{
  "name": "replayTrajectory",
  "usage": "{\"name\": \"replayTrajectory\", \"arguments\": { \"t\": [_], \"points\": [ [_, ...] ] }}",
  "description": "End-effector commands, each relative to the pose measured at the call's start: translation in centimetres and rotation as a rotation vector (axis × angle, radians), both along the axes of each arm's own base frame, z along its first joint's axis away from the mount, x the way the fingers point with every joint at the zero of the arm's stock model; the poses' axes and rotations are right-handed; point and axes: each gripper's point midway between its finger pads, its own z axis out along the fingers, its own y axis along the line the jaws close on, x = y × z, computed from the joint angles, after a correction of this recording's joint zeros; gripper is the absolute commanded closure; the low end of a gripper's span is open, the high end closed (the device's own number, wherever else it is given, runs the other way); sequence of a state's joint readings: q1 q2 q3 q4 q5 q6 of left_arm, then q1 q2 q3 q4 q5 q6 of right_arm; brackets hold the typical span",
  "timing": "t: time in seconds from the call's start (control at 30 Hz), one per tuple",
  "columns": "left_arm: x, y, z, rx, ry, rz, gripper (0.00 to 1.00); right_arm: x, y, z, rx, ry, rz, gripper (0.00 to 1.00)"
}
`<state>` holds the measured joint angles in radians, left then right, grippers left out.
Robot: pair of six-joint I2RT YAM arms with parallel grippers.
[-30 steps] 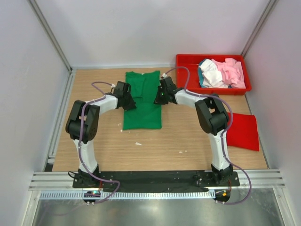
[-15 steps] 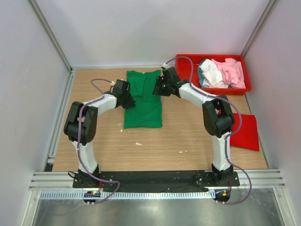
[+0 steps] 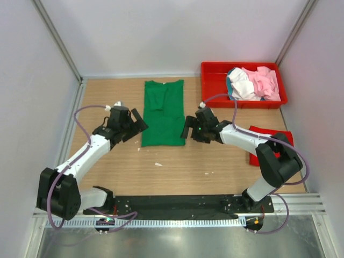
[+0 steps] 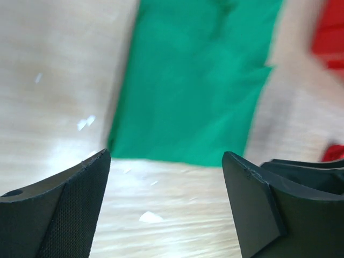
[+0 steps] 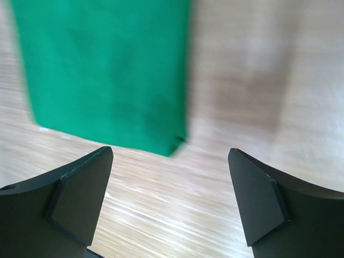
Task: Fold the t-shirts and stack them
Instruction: Fold the tshirt
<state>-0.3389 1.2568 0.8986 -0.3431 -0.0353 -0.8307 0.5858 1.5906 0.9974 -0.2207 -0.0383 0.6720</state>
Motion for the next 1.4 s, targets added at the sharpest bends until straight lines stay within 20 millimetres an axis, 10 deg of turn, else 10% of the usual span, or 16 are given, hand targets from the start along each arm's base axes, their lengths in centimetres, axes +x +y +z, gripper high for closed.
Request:
{"name": "replayTrajectory", "arguments": {
  "t": [0.0,0.5,1.37],
  "points": [
    [-2.2,0.7,-3.5,-0.018,0.097,0.04,0.15,0.2,-0.3,0.6,0.083,-0.024,-0.09,0.06],
    [-3.0,0.1,-10.8,-0.033,0.27,0.007,0.26,-0.2,0.5,-3.0,0.119,0.0,-0.074,0.2],
    [-3.2,0.3,-12.9,-0.039,0.302,-0.031,0.35,-1.9,1.6,-6.1,0.134,0.079,-0.086,0.36]
  ]
}}
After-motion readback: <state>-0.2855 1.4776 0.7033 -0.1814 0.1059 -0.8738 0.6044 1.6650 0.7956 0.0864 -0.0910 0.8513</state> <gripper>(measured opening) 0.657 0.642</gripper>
